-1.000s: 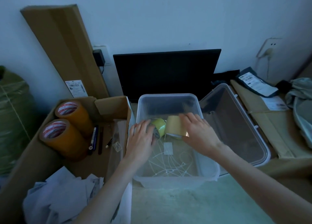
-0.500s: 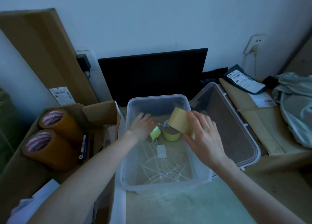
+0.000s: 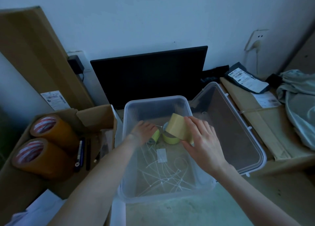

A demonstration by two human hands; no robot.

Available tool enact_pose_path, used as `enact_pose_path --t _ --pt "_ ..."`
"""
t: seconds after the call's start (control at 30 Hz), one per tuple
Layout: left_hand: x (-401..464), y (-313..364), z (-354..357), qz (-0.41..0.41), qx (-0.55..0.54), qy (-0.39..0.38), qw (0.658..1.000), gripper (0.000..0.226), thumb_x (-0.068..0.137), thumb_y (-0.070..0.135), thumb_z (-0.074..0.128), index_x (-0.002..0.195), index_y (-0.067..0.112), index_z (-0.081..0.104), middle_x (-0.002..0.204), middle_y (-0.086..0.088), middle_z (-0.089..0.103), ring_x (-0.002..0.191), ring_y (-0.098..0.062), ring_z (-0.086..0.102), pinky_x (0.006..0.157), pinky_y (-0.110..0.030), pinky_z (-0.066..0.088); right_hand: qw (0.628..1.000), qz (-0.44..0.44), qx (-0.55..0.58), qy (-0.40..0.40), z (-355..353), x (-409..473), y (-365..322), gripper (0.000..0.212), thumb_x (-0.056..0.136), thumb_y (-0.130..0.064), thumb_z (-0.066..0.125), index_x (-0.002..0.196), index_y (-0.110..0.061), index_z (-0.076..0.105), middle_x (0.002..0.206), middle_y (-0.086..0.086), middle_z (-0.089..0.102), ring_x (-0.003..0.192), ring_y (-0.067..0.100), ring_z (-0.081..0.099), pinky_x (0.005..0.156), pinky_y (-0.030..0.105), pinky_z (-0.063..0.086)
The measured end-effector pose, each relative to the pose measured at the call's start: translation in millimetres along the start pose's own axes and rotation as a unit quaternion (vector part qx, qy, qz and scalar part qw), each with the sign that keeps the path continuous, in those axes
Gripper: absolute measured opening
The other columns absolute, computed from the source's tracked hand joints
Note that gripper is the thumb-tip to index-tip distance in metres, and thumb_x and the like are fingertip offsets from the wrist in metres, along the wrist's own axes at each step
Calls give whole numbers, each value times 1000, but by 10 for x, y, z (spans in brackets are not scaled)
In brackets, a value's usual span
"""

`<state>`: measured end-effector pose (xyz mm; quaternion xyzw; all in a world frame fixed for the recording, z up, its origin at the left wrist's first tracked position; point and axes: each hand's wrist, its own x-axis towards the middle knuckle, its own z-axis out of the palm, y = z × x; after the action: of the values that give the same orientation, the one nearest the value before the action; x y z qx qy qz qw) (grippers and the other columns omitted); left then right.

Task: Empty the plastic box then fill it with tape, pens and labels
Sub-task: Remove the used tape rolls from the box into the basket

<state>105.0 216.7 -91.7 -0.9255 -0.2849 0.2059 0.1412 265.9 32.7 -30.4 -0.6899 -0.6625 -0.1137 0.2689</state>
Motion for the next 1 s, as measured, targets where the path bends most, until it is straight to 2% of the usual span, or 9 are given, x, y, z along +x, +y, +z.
enact_pose_path --t 0.23,0.4,0.5,0.6,0.7,0.9,1.0 --pt "-48 14 -99 -59 -52 8 997 53 87 12 59 133 2 38 129 -12 41 120 -28 45 102 -33 32 1000 10 -1 -9 13 -34 9 71 65 -19 85 127 -2 54 123 13 60 106 31 58 84 42 50" --pt "-258 -20 -267 -108 -121 128 978 64 76 0 68 133 8 40 122 -10 44 112 -28 51 96 -33 38 1000 12 2 -12 23 -67 -22 71 65 -19 85 127 -3 54 123 14 60 106 31 57 84 42 50" --pt "-520 -2 -430 -132 -130 222 957 71 69 -6 72 133 6 43 121 -11 48 110 -29 54 96 -36 42 1000 11 5 -7 -1 -103 -41 69 65 -18 85 126 -3 55 122 14 60 105 32 58 83 42 50" --pt "-863 81 -540 -158 -164 306 924 69 67 13 82 129 7 50 118 -9 52 106 -29 57 94 -38 45 1000 9 12 2 -53 -155 -64 69 66 -19 84 126 -3 55 123 13 60 107 30 55 84 42 49" --pt "-1185 279 -656 -187 -210 339 898 71 71 19 80 133 9 47 122 -7 49 110 -27 53 95 -37 43 999 14 26 16 -112 -220 -104 68 67 -19 84 126 -4 54 123 12 59 107 28 51 82 41 48" --pt "-1610 799 -763 -226 -284 392 845 70 65 16 85 127 7 53 115 -10 52 103 -25 54 80 -34 51 998 37 43 36 -287 -443 -239 66 69 -20 82 126 -7 53 124 10 58 106 25 47 81 38 41" --pt "-1769 978 -802 -231 -298 414 829 70 61 14 87 123 6 56 113 -11 54 101 -26 56 78 -35 53 995 52 63 49 -402 -608 -305 64 71 -19 80 126 -9 51 126 10 56 107 26 46 82 35 36"
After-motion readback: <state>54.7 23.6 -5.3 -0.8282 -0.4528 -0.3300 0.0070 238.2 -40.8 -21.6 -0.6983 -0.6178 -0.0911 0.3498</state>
